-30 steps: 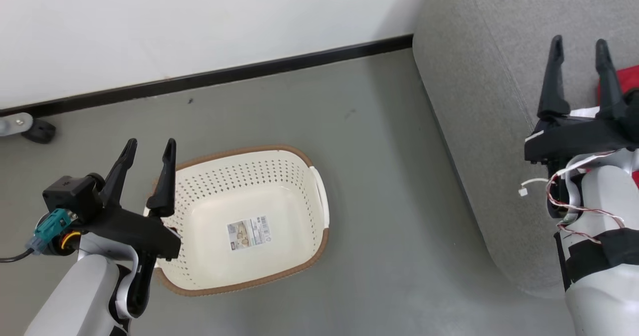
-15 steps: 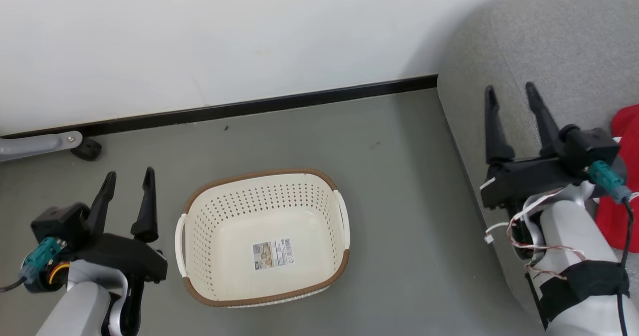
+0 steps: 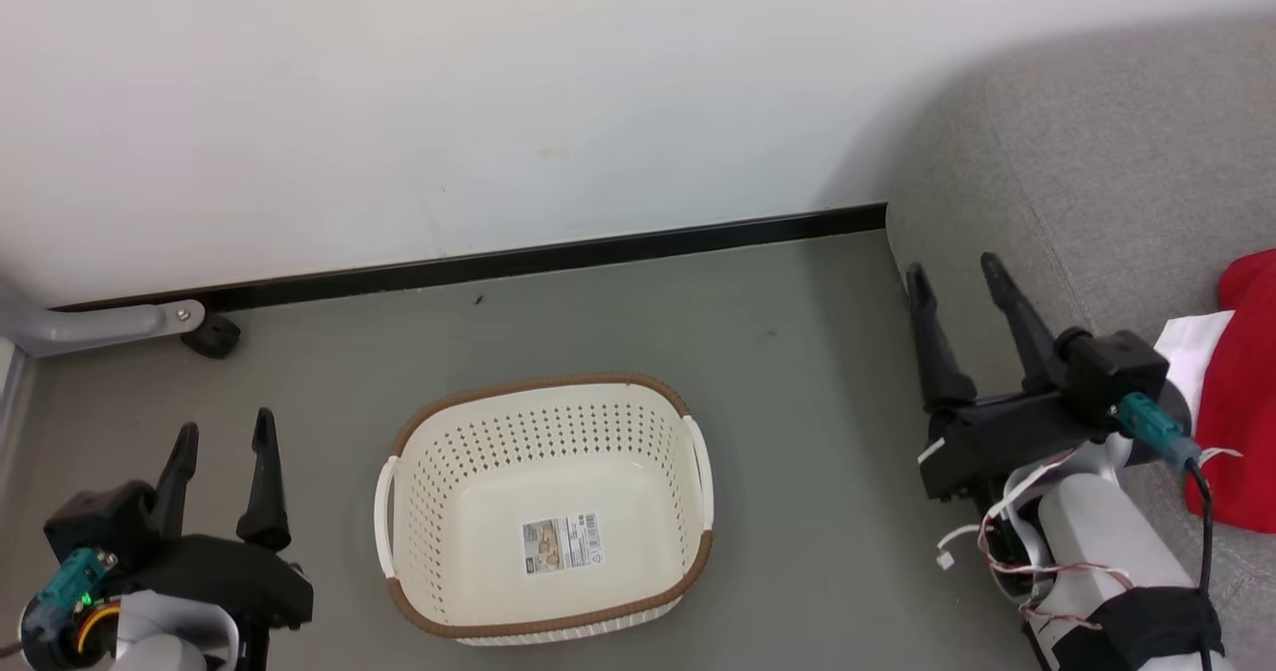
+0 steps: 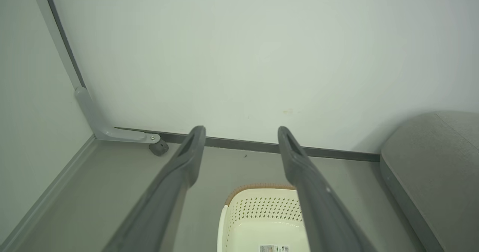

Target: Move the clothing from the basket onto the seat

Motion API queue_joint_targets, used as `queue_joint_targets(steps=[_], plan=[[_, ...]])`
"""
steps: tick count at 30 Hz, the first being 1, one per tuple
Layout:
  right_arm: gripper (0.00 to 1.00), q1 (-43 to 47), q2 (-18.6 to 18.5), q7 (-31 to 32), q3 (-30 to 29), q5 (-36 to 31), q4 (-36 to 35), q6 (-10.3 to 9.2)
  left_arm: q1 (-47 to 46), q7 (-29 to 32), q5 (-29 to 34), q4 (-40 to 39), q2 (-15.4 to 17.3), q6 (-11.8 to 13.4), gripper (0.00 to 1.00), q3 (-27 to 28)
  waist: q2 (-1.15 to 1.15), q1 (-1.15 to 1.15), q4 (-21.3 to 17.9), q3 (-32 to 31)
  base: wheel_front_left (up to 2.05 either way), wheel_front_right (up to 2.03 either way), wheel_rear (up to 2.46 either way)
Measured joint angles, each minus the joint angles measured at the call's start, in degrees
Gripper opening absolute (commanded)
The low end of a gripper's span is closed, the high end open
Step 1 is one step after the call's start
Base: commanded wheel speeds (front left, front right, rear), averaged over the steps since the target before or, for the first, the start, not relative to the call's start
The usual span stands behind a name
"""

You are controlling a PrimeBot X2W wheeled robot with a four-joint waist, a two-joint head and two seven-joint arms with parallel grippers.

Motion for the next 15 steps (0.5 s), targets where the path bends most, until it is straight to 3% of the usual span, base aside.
queue_joint_targets(steps=[15], plan=[[1.00,6.93,0.00,0.00,2.75,3.57,-0.96,-0.85,9.94,0.00,5.15,-2.57,-1.69,1.30,1.00,7.03,0.01,0.00,0.22,-3.52,0.00,0.00,0.00]])
